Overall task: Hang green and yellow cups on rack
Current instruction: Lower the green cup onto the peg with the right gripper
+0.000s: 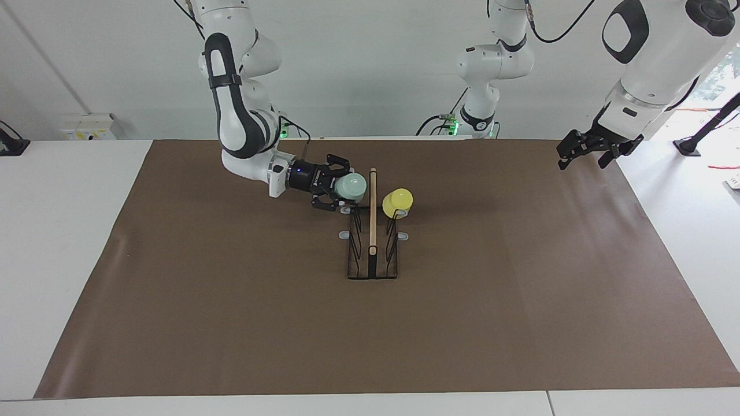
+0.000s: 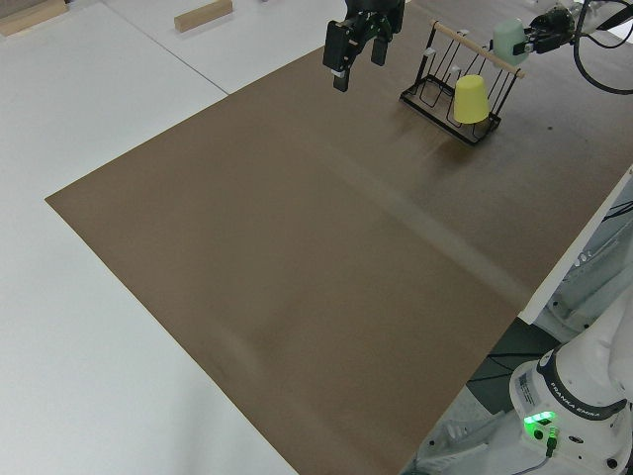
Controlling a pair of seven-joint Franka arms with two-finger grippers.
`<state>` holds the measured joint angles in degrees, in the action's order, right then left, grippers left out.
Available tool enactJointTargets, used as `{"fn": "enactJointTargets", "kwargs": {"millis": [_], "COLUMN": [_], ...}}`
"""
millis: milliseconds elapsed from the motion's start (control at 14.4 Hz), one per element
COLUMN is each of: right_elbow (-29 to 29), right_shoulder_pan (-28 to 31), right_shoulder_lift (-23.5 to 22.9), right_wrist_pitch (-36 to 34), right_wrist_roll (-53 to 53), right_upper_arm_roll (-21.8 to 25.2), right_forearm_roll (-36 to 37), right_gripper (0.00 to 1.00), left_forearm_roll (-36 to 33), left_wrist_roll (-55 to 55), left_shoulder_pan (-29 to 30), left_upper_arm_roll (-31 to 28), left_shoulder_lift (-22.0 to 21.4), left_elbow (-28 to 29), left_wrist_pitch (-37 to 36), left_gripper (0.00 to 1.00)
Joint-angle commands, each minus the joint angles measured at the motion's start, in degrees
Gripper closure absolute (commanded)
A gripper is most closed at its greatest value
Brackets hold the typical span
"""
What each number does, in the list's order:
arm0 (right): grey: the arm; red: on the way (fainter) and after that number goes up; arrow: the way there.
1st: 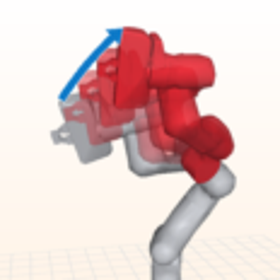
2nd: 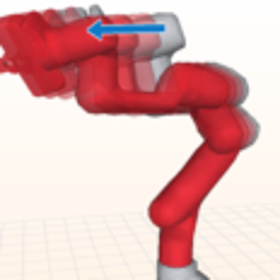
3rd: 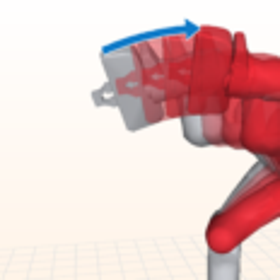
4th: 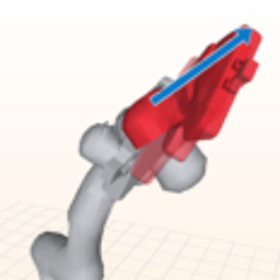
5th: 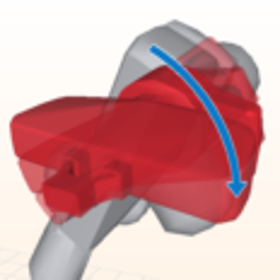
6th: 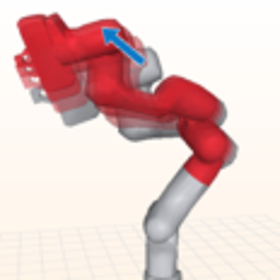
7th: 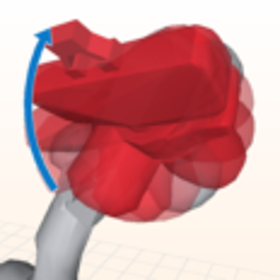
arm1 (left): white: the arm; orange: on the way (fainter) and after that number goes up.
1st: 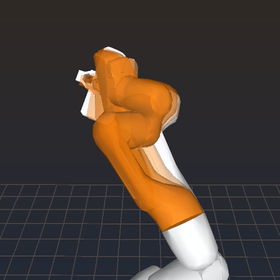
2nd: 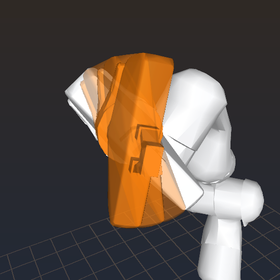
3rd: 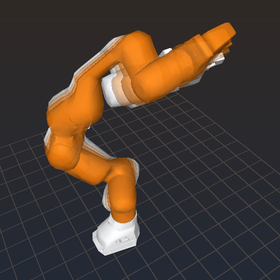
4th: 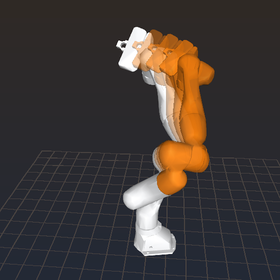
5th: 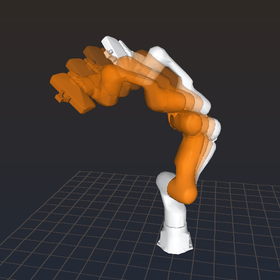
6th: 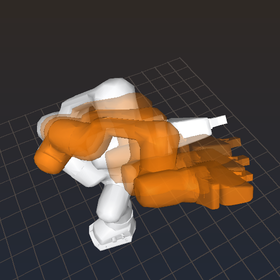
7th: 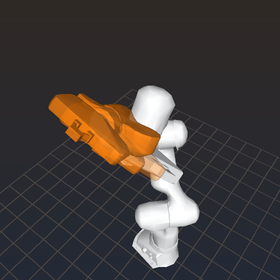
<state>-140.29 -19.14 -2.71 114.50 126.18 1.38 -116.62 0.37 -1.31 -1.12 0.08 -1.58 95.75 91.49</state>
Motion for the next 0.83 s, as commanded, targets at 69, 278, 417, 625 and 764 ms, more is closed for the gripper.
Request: {"fn": "enactJointTargets", "kwargs": {"millis": [69, 278, 417, 625, 764], "right_elbow": [-2.87, -3.23, -3.58, -4.72, -4.90], "right_shoulder_pan": [-0.11, -0.19, -0.37, -0.37, -0.37], "right_shoulder_lift": [1.13, 0.69, 0.51, -0.10, -0.89], "right_wrist_pitch": [0.90, 0.90, 0.99, 0.90, 0.90], "right_wrist_roll": [1.79, 2.49, 2.58, 4.59, 6.26], "right_upper_arm_roll": [0.02, 0.02, 0.02, 0.02, 0.02], "right_forearm_roll": [1.14, 1.22, 1.14, 0.79, 0.52], "right_gripper": [1.00, 1.00, 1.00, 1.00, 1.00], "left_forearm_roll": [0.87, 0.87, 0.87, 0.87, 0.87], "left_wrist_roll": [-0.98, -0.98, -0.98, -0.98, -0.98], "left_shoulder_pan": [0.07, 0.07, 0.07, 0.07, 0.07], "left_upper_arm_roll": [-0.17, -0.17, -0.17, -0.17, -0.17], "left_shoulder_lift": [-0.18, -0.18, -0.18, -0.18, -0.18], "left_elbow": [0.14, 0.14, 0.14, 0.14, 0.14], "left_wrist_pitch": [-0.26, -0.26, -0.26, -0.26, -0.26], "left_gripper": [0.00, 0.00, 0.00, 0.00, 0.00]}}
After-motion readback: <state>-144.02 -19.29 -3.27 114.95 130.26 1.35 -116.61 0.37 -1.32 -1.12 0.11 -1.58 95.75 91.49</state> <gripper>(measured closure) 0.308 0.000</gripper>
